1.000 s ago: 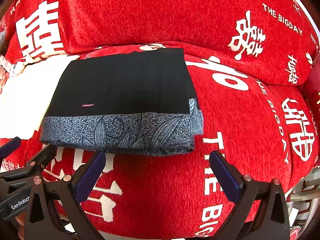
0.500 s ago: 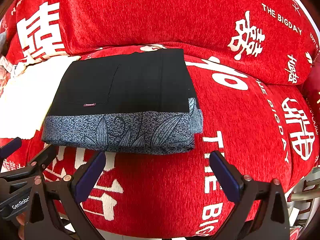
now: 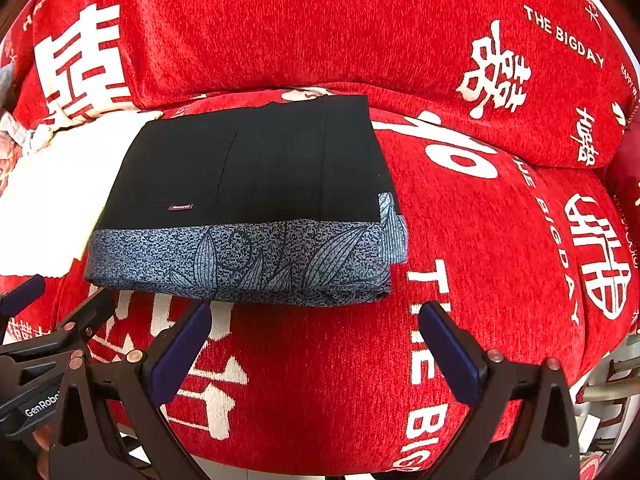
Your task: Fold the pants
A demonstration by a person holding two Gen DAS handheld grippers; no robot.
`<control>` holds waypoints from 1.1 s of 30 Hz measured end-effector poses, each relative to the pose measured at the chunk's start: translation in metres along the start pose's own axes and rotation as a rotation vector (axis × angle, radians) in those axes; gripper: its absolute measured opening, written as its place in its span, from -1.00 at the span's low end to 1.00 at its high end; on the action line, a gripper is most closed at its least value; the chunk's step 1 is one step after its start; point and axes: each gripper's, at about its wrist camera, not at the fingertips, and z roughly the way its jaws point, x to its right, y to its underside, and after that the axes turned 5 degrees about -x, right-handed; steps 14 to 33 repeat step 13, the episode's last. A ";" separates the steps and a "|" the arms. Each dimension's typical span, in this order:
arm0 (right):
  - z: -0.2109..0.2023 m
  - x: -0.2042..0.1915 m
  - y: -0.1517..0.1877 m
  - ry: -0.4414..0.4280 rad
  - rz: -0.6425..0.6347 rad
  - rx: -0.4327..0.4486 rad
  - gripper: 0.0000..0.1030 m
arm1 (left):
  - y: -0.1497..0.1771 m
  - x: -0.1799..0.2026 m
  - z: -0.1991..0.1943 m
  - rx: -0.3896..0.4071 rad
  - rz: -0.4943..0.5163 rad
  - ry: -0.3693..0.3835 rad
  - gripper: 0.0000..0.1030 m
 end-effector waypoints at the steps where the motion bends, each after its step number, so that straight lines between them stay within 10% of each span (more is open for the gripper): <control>1: 0.000 0.000 0.000 0.000 0.000 -0.001 1.00 | 0.000 0.000 0.000 -0.002 0.000 0.002 1.00; 33: -0.005 -0.003 0.011 0.008 -0.001 0.008 1.00 | 0.009 -0.006 -0.004 0.021 0.019 0.012 1.00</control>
